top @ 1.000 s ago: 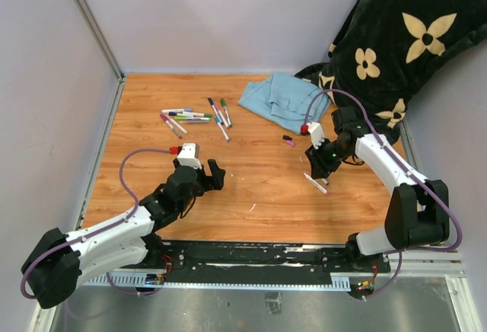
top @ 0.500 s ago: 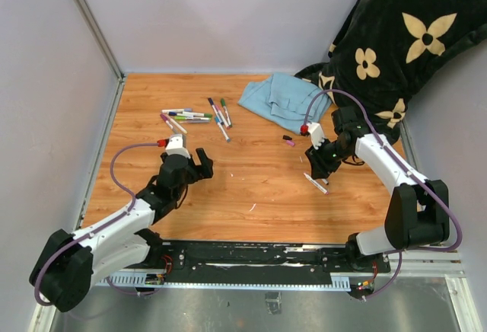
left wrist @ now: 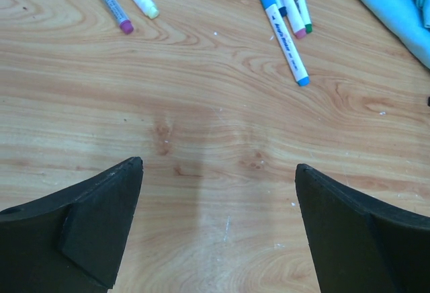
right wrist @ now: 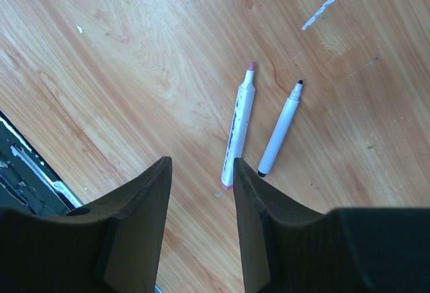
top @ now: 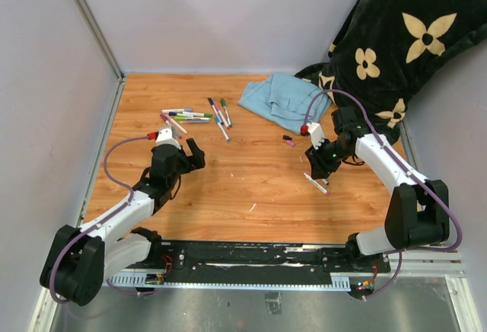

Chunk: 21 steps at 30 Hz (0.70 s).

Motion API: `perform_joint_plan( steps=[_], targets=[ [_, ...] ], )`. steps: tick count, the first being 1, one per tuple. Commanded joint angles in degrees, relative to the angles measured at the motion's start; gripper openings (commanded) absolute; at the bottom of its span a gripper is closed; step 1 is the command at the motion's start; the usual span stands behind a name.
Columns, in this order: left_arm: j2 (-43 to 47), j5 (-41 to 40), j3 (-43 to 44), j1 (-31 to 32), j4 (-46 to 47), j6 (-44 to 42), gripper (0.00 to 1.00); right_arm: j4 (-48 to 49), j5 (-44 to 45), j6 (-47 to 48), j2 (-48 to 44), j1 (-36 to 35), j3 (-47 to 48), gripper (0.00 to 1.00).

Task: Open the pen caps
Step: Pick up the pen from the center of the board.

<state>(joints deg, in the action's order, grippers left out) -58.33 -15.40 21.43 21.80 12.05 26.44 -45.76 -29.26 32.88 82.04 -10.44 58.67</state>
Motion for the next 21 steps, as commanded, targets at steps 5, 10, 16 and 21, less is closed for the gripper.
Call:
perform_joint_plan(
  steps=[5,10,16,21],
  targets=[
    [-3.59,11.15,1.59,-7.22,4.09,1.68,0.99,-1.53,-1.35,0.69,-1.13,0.38,1.05,0.43],
    [-5.99,10.73,4.57,-9.00,1.43,1.97,0.99,-1.52,-1.39,0.65,-1.25,0.39,1.09,0.43],
    [-7.26,7.21,7.73,-9.34,-2.90,0.87,0.99,-1.53,-1.50,0.67,-1.38,0.39,1.09,0.43],
    [-8.59,5.06,9.20,-9.49,-4.49,0.74,0.99,-1.57,-1.55,0.78,-1.57,0.41,1.13,0.43]
  ],
)
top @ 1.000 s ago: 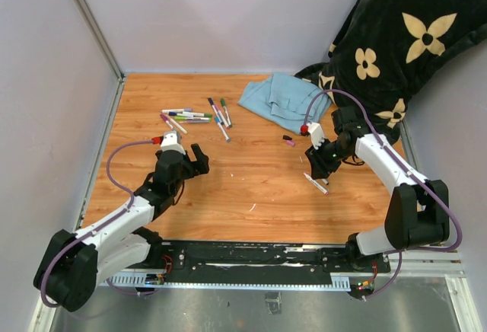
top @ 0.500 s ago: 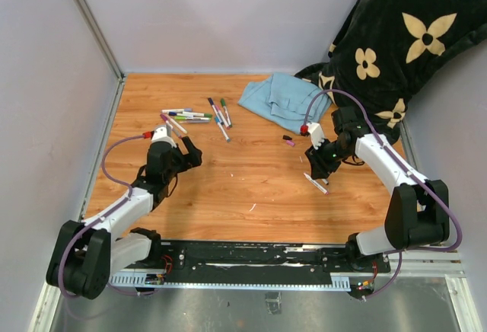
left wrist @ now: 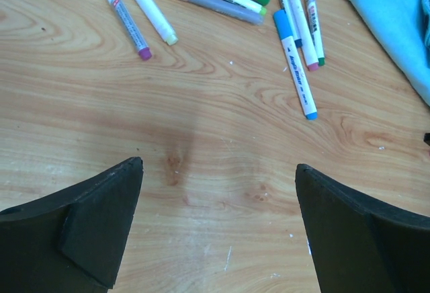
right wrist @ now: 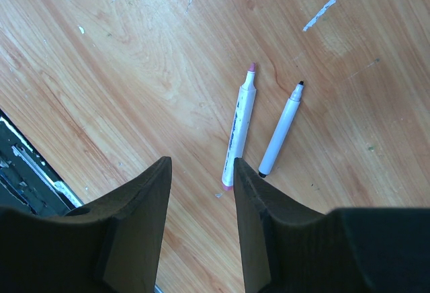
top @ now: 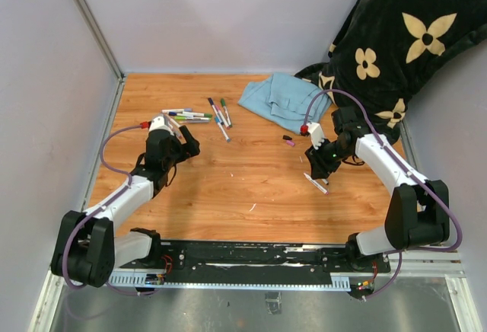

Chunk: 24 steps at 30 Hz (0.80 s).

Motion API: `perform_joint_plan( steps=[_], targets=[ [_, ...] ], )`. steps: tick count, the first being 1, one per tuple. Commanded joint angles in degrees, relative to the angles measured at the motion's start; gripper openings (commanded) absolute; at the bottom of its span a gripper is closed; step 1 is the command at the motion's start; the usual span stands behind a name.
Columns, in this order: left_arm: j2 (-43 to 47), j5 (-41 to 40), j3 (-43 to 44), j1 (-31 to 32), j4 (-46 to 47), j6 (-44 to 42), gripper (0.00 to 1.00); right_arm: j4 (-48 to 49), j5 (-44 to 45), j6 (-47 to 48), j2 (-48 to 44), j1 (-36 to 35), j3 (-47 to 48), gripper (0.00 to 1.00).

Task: Open the pen caps
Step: Pick up the pen from the center of the board.

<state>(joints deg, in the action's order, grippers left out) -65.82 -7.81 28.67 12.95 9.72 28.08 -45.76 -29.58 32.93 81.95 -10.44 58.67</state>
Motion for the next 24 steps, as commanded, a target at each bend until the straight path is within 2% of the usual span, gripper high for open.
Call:
perform_joint_plan(
  steps=[1,24],
  targets=[
    [-1.47,-3.08,2.23,-0.69,-2.42,-0.98,0.99,-1.53,-1.32,0.73,-1.53,0.41,1.17,0.43],
    [-5.89,-10.28,4.21,-0.91,-4.79,-2.29,0.99,-1.53,-1.52,0.69,-1.52,0.37,1.13,0.43]
  ],
)
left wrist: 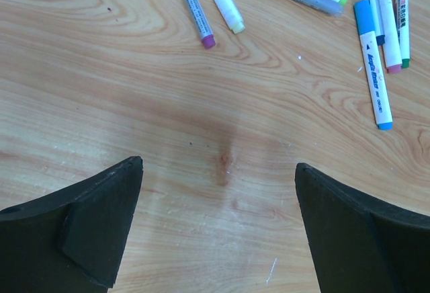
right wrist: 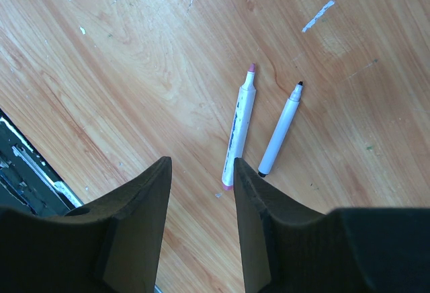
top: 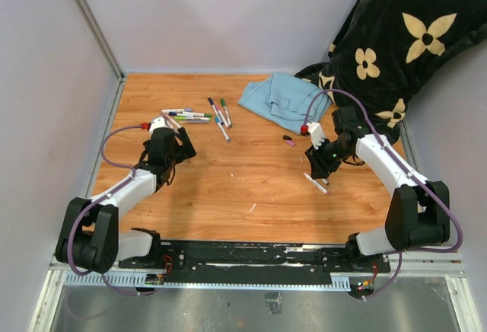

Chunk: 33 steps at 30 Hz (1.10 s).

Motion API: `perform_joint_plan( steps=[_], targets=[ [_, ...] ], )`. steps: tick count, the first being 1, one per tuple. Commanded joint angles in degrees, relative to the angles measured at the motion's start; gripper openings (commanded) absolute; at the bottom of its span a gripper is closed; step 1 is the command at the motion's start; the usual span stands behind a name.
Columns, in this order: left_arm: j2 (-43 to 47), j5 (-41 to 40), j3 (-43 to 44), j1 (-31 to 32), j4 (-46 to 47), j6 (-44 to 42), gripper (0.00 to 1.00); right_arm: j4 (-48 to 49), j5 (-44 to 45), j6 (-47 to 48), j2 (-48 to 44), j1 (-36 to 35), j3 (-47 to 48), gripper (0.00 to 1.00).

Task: Open the pen caps
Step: Pick up the pen from the center of the board.

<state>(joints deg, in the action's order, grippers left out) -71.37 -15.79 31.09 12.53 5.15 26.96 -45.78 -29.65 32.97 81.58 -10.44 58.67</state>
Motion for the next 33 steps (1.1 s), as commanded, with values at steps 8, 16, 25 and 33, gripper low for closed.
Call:
perform_joint_plan(
  steps=[8,16,25,33],
  targets=[
    [-1.11,-3.48,2.20,-0.49,-0.38,-1.27,0.98,-1.53,-1.46,0.69,-1.23,0.41,1.16,0.43],
    [-2.50,-4.71,3.41,-0.49,-1.06,-1.71,0.98,-1.51,-1.64,0.76,-1.23,0.41,1.17,0.43],
    [-4.03,-5.40,4.24,-0.55,-1.19,-1.83,0.98,-1.50,-1.70,0.78,-1.20,0.41,1.16,0.43],
    [-5.48,-6.18,4.95,-0.67,-1.10,-1.82,0.98,-1.53,-1.68,0.73,-1.22,0.26,1.18,0.43]
  ],
)
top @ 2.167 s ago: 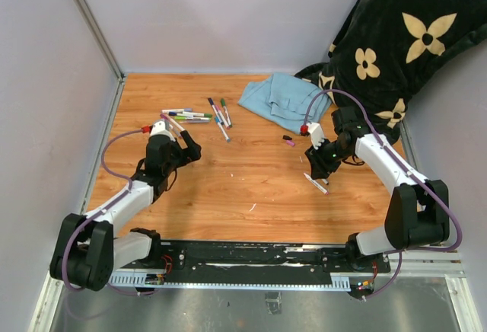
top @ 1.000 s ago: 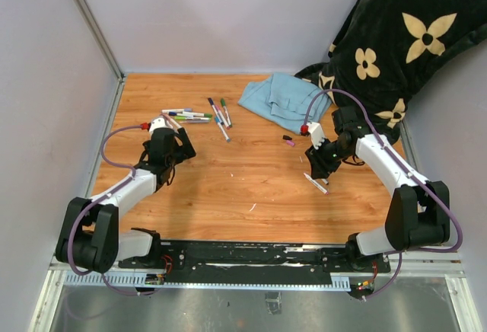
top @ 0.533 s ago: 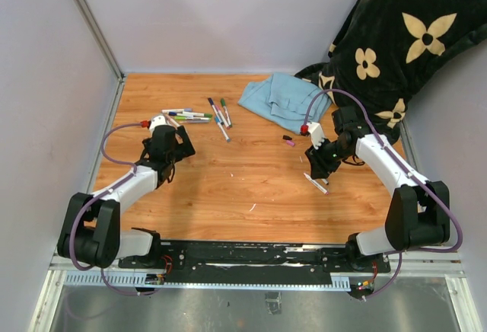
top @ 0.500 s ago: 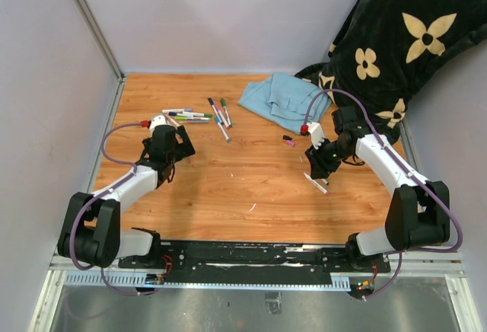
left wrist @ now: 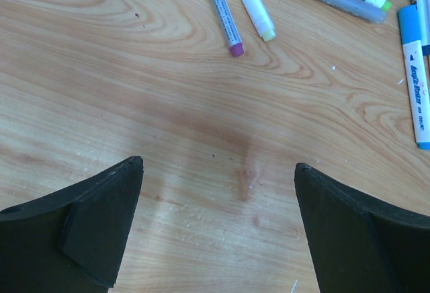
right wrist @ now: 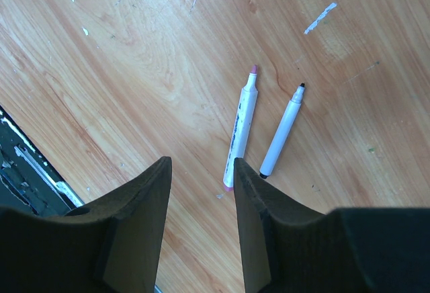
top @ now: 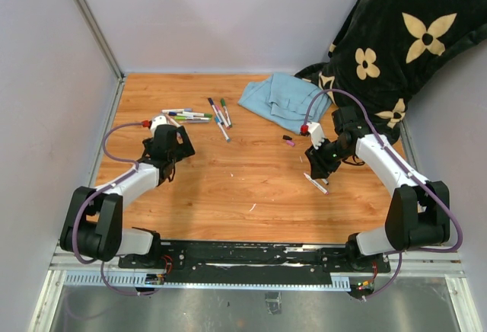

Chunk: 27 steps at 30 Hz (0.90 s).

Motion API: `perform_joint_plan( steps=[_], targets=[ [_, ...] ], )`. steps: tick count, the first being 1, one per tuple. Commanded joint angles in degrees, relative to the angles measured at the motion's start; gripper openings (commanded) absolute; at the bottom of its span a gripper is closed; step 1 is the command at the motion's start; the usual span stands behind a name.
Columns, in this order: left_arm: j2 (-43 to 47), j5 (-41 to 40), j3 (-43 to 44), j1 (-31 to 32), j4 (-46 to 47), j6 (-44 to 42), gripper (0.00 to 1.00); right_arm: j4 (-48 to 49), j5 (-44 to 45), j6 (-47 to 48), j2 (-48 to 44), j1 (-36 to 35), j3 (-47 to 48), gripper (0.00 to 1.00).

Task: Open the pen caps
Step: Pick up the pen from the center of the board.

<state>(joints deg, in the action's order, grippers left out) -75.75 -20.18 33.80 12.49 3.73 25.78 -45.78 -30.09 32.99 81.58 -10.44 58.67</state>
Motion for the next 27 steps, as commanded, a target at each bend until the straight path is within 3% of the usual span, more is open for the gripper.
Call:
perform_joint_plan(
  steps=[1,13,20,25,27],
  targets=[
    [-1.48,-1.74,2.50,-0.69,0.32,-0.64,0.98,-1.51,-1.29,0.74,-1.18,0.31,1.18,0.43],
    [-3.84,-1.44,4.30,-1.28,0.06,-1.59,0.99,-1.52,-1.29,0.73,-1.14,0.26,1.18,0.43],
    [-10.07,-1.80,10.16,-1.85,-1.72,-2.00,0.96,-1.53,-1.26,0.69,-1.42,0.19,1.16,0.43],
    [-16.09,-3.65,16.98,-2.90,-5.33,-2.30,0.84,-1.59,-1.37,0.72,-1.44,0.17,1.17,0.43],
    [-17.55,-3.68,19.09,-3.78,-5.69,-2.57,0.74,-1.59,-1.41,0.76,-1.53,0.23,1.10,0.43]
  ],
)
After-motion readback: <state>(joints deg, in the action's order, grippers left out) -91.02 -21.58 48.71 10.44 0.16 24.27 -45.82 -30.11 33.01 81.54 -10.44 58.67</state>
